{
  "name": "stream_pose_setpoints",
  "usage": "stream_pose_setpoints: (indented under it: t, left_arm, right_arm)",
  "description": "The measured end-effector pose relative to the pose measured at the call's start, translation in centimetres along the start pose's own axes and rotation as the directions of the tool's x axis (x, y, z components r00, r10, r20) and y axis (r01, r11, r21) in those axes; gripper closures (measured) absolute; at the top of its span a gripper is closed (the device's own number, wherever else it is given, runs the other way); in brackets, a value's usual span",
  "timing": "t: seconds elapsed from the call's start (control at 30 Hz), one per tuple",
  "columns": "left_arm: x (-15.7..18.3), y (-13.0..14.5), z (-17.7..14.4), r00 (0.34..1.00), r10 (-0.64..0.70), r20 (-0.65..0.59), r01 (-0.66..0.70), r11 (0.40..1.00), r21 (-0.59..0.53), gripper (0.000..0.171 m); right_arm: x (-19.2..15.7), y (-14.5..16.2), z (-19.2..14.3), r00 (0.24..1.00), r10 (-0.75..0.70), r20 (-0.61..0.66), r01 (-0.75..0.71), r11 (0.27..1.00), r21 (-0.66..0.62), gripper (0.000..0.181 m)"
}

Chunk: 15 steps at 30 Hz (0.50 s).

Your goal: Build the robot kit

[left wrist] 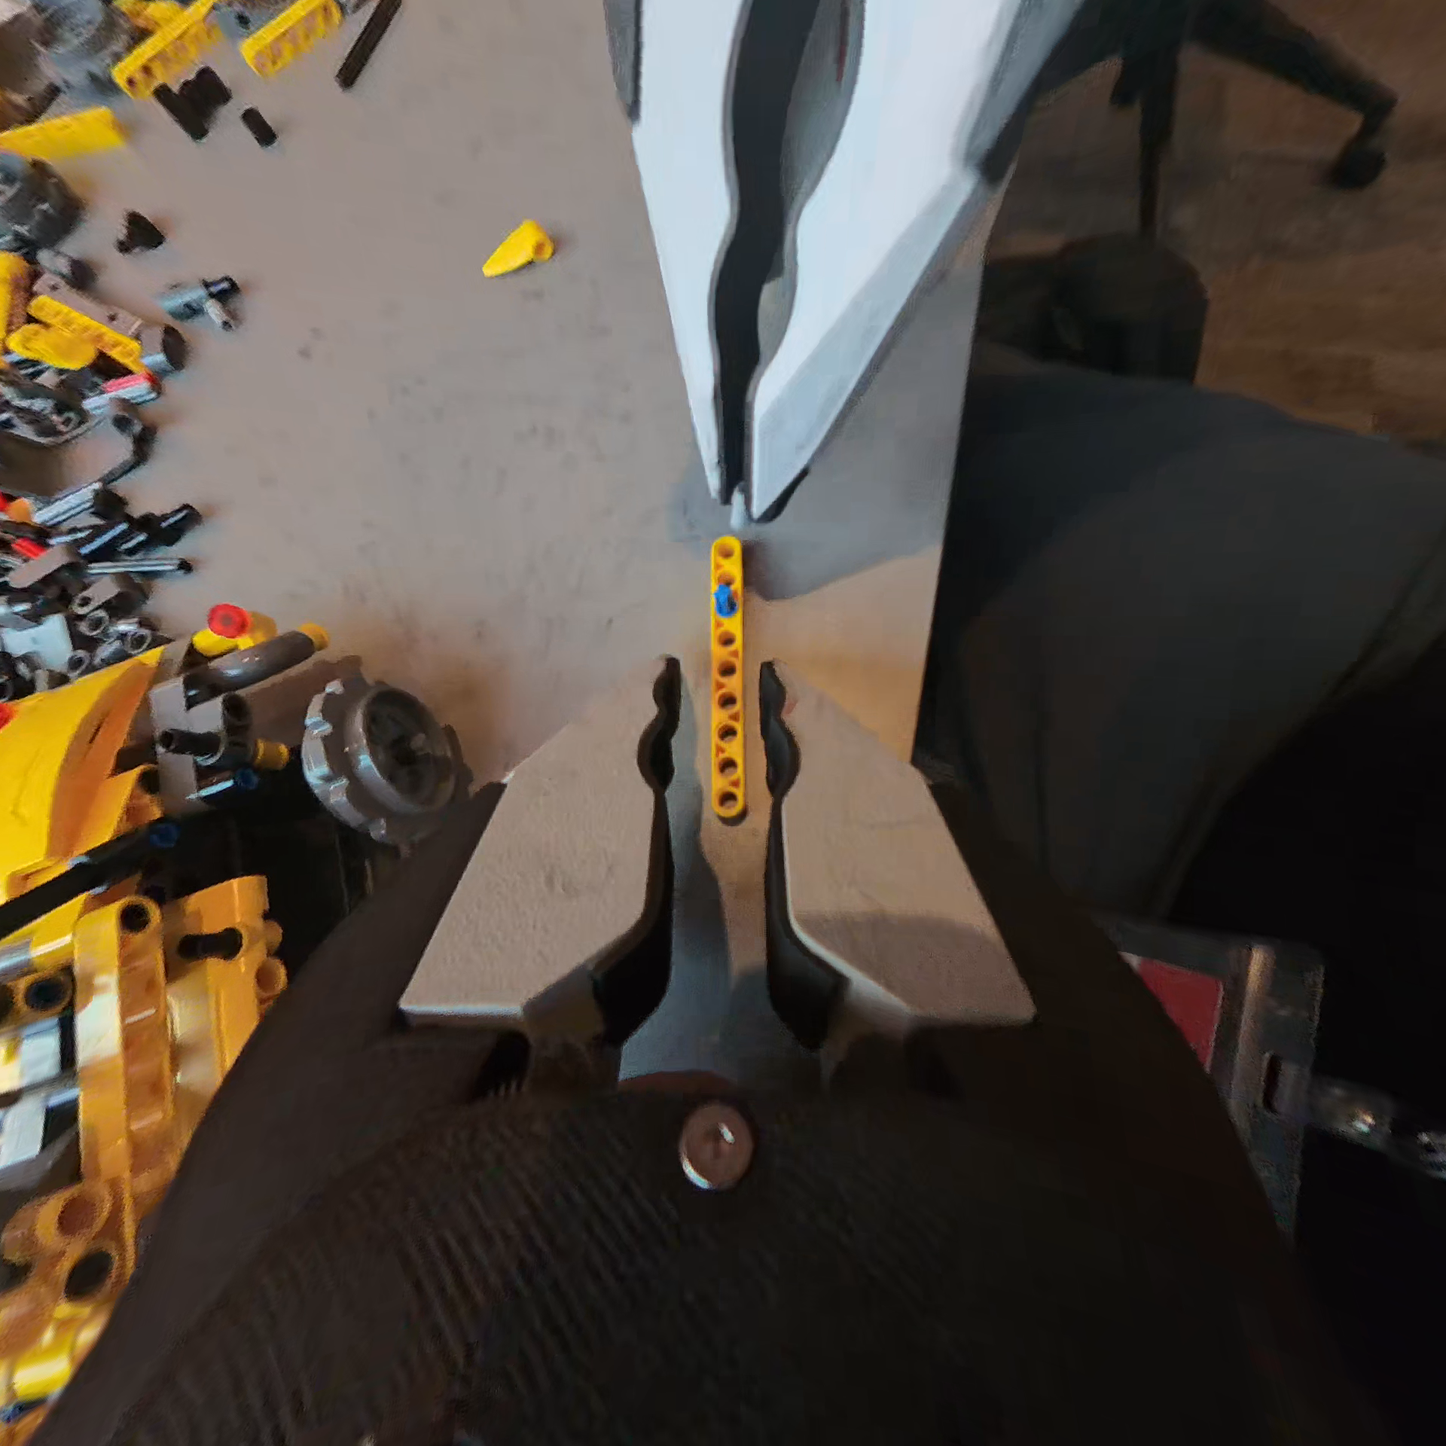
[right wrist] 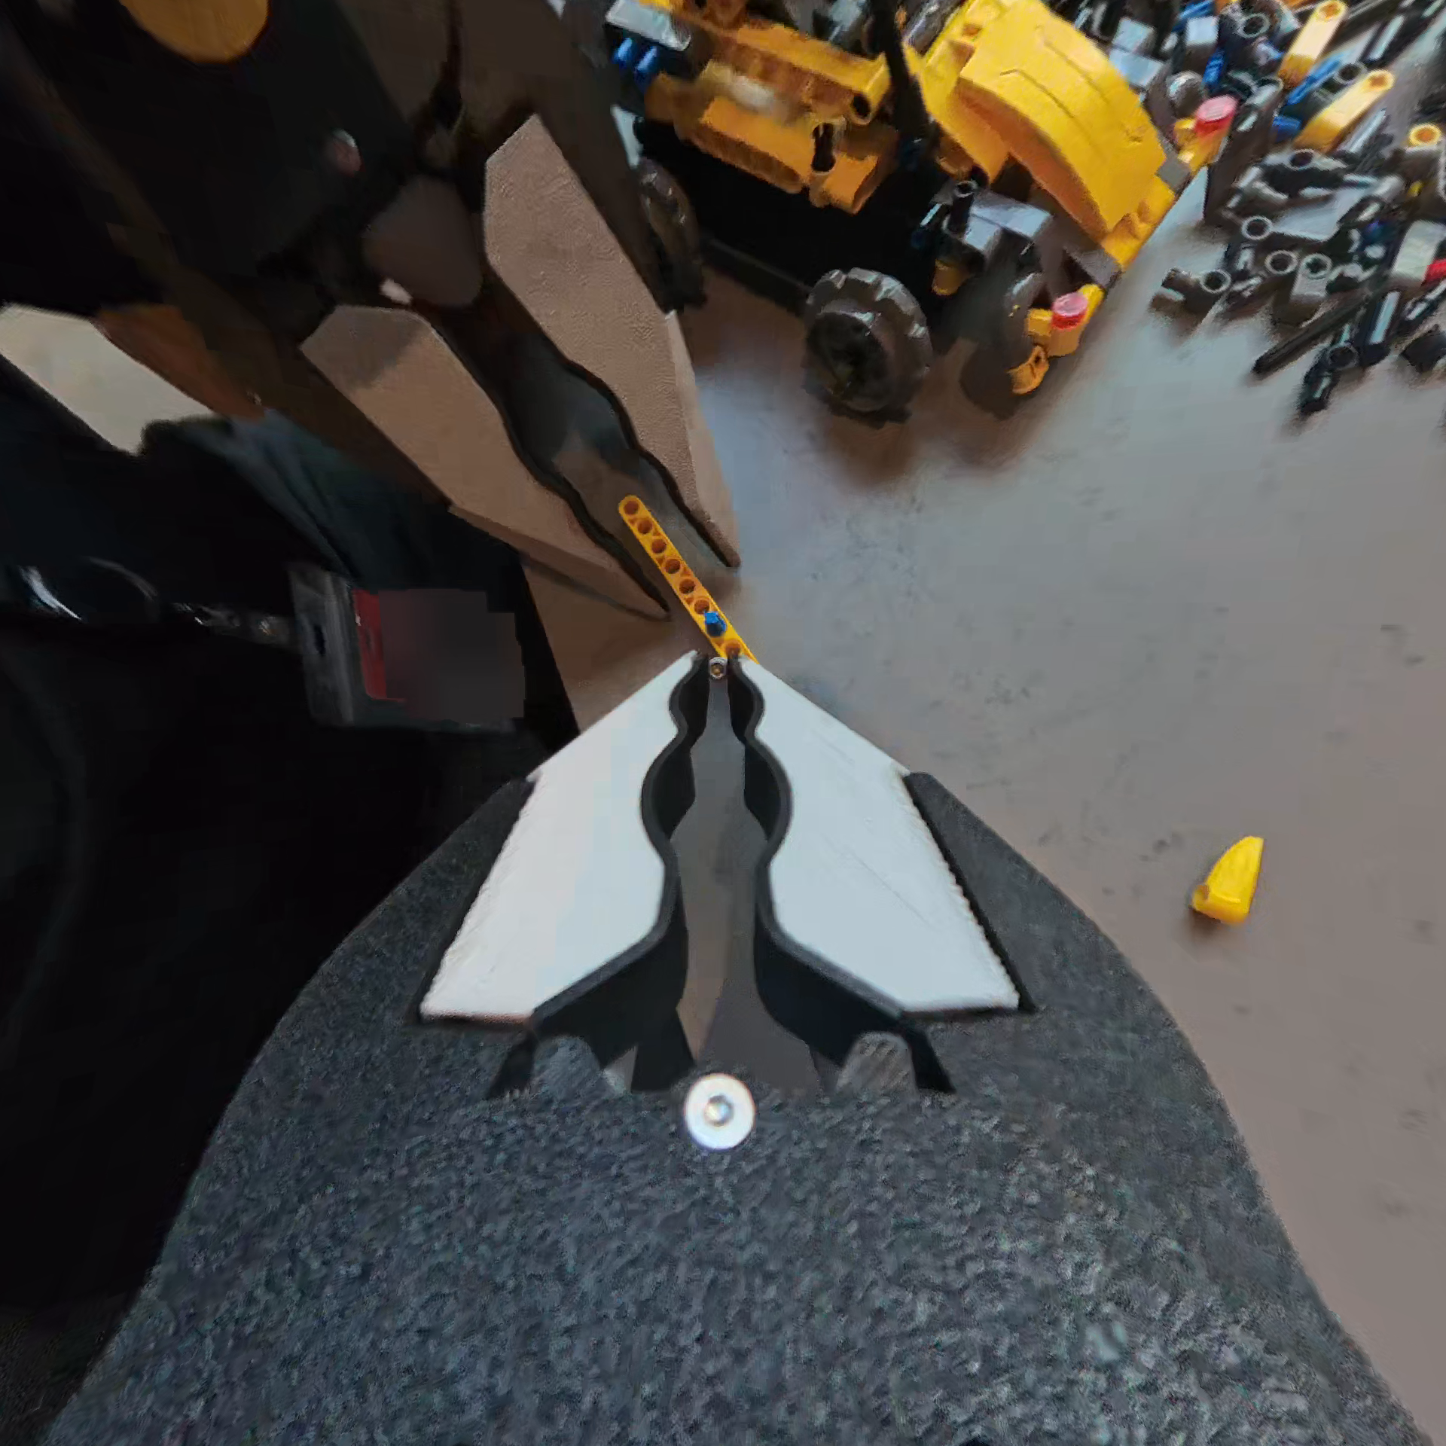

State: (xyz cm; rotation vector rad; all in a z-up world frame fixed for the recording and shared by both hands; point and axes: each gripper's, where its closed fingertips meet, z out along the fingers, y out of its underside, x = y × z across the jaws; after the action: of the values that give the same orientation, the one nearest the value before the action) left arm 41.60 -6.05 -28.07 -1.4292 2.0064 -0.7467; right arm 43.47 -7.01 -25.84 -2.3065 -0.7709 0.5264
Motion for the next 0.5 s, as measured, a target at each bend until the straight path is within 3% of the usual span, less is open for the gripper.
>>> stream_pose_setpoints:
  t: [0.1, 0.13, 0.3, 0.5]
  left_arm:
    - [0.54, -0.07, 0.17, 0.997, -0.016, -0.078, 0.015, 1.000, -0.009, 0.158]
    - [0.71, -0.07, 0.23, 0.996, -0.006, -0.094, 0.006, 1.000, -0.007, 0.167]
    - [0.53, -0.27, 0.49, 0.994, -0.012, -0.109, 0.012, 1.000, 0.004, 0.167]
    - [0.56, -0.38, 0.64, 0.991, -0.005, -0.130, 0.006, 1.000, 0.008, 0.166]
  right_arm:
    - [0.37, 0.24, 0.61, 0.995, -0.096, -0.017, 0.095, 0.994, -0.058, 0.177]
    - [0.18, 0.05, 0.69, 0.994, -0.107, -0.001, 0.107, 0.993, -0.057, 0.177]
    - [-0.13, 0.17, 0.96, 0.975, -0.222, 0.028, 0.224, 0.970, -0.098, 0.177]
    - [0.07, 0.82, 1.13, 0.965, -0.261, 0.029, 0.263, 0.953, -0.153, 0.177]
